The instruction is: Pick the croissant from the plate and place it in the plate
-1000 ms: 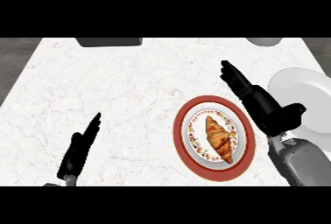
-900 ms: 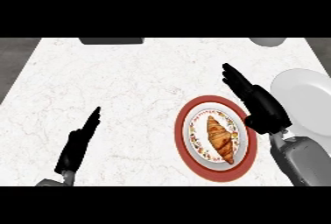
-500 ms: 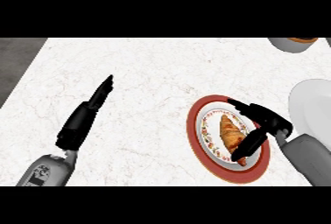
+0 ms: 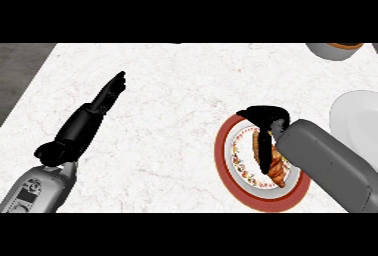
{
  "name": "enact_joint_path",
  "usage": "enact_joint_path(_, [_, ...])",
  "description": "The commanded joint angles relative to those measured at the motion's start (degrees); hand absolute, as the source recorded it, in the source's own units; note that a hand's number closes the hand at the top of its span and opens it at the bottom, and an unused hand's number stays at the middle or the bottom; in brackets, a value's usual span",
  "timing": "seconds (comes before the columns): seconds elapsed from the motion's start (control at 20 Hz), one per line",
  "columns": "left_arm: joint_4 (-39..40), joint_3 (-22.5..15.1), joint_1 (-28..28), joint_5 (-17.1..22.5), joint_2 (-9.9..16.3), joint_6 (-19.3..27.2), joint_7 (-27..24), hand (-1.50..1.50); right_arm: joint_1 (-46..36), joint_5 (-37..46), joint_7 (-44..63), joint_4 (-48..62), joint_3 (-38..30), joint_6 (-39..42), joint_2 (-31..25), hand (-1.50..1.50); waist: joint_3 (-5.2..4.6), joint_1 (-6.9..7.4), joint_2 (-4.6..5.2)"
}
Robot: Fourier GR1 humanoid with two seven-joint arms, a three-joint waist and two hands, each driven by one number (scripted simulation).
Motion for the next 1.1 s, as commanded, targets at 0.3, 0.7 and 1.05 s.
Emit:
enact_joint_path(0.3, [-1.89,1.74,2.44,-0.21,0.27,-0.34,1.02,0.00,-15.26,-6.13,19.13,22.39,-5.26,12.58,18.60,-1.50,0.04,-3.55,-0.67])
enact_joint_path(0.7, [-1.36,3.81,4.46,0.77,1.00,-2.14,-1.60,0.00,-23.28,-8.26,21.57,35.21,-4.44,21.58,19.59,-1.50,-0.02,-3.37,-0.50])
enact_joint_path(1.05, [-4.71,4.01,5.06,0.67,1.26,-3.20,0.62,0.00,-29.62,-5.89,18.27,46.77,-5.37,21.13,20.32,-1.50,0.07,-3.21,-0.36])
